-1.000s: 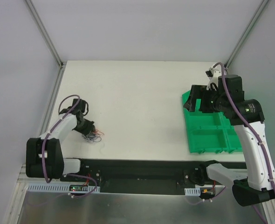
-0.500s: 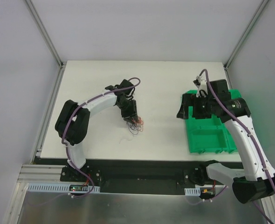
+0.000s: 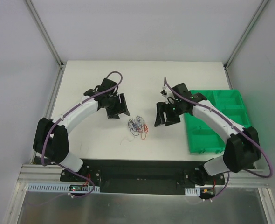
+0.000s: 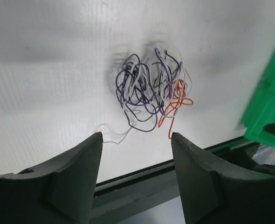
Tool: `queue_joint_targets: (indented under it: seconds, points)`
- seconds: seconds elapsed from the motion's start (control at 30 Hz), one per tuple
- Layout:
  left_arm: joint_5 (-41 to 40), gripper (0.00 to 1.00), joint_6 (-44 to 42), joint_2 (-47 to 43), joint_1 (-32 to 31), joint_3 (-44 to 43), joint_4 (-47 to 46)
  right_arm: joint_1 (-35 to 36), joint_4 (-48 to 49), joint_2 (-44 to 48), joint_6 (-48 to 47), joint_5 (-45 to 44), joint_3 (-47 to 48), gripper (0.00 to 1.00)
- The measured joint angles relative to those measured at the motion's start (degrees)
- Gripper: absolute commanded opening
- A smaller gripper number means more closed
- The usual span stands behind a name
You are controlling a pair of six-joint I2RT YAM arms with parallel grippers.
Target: Untangle the cables
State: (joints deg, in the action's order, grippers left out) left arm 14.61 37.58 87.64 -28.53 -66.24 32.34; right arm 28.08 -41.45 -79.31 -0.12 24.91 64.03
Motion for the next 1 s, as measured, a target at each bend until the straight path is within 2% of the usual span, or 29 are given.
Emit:
queue_joint_targets:
  seconds: [0.1, 0.2, 0.37, 0.53, 1.0]
  points:
    - [1.53, 0.65, 2.16, 0.37, 4.61, 0.66, -1.42, 2.29, 2.58, -7.56, 0.83, 1.51, 1.79, 0.7]
    - [5.18, 0.64, 2.58, 4.31, 6.91, -0.09, -2.51, 4.72, 4.04, -13.31, 1.79, 2.21, 4.55, 0.61]
    - [12.07, 0.62, 2.51, 14.01, 5.18, -1.95, -3.93, 7.13, 5.88, -20.0, 3.15, 2.8, 7.56, 0.53]
    - [14.51, 0.58, 2.14, 17.81, 2.95, -3.93, -3.65, 8.28, 6.8, -22.82, 4.46, 2.05, 7.54, 0.4]
    - [16.83, 0.57, 1.4, 18.25, 1.33, -4.11, -4.02, 11.54, 9.38, -23.8, 4.33, -0.61, 7.48, 0.55]
